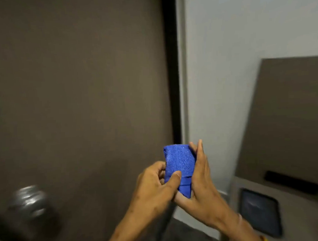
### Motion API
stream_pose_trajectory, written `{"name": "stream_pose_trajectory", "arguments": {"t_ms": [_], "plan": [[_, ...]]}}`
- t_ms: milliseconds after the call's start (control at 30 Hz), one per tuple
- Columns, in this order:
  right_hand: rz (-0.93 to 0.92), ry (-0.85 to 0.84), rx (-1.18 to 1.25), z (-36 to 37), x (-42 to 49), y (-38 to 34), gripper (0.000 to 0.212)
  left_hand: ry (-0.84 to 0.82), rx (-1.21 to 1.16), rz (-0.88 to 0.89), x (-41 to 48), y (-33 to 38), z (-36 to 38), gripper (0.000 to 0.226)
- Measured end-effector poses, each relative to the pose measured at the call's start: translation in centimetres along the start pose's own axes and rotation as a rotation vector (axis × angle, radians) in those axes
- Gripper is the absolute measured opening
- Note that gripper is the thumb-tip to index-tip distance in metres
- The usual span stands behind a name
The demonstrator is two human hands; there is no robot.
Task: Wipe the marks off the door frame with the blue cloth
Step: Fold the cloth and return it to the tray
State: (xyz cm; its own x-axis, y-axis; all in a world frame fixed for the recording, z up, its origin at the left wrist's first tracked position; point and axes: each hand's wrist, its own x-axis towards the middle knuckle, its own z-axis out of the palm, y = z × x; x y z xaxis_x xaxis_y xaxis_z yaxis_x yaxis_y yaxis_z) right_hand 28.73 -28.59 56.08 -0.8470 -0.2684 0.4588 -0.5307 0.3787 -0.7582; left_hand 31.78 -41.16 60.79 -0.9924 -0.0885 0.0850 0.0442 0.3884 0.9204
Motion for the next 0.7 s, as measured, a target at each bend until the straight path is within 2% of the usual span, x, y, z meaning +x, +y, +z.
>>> {"name": "stream_pose_trajectory", "arguments": {"t_ms": [100,167,233,300,367,467,533,600,700], "plan": [[0.310,0.050,0.145,-7.0,-2.9,7.0,0.124,-0.179,0.001,-0.009,3.0,-0.8,8.2,0.005],[0.528,0.108,0.453,-11.2,-5.1,11.8,0.123,-0.317,-0.059,-0.032,4.8,-1.4,13.7,0.008],[0.671,0.155,0.769,-14.4,-7.7,16.9,0.098,-0.449,-0.136,-0.079,6.4,-2.3,19.4,0.011],[0.769,0.191,0.922,-15.9,-9.4,20.9,0.073,-0.510,-0.153,-0.138,7.6,-3.3,23.5,0.012],[0.876,0.255,0.898,-17.3,-10.9,25.7,0.061,-0.547,-0.124,-0.202,9.4,-5.1,28.7,0.010],[1.012,0.354,0.764,-18.7,-12.2,33.1,0.057,-0.580,-0.105,-0.333,12.7,-9.2,35.8,0.007],[1.097,0.363,0.694,-19.0,-12.8,38.4,0.056,-0.591,-0.091,-0.443,14.8,-12.8,40.5,0.008],[1.144,0.340,0.614,-18.5,-13.2,43.7,0.054,-0.566,-0.038,-0.488,16.8,-16.7,44.6,0.006],[1.207,0.383,0.473,-16.4,-13.8,52.6,0.036,-0.529,0.098,-0.497,19.7,-24.4,51.8,0.008]]}}
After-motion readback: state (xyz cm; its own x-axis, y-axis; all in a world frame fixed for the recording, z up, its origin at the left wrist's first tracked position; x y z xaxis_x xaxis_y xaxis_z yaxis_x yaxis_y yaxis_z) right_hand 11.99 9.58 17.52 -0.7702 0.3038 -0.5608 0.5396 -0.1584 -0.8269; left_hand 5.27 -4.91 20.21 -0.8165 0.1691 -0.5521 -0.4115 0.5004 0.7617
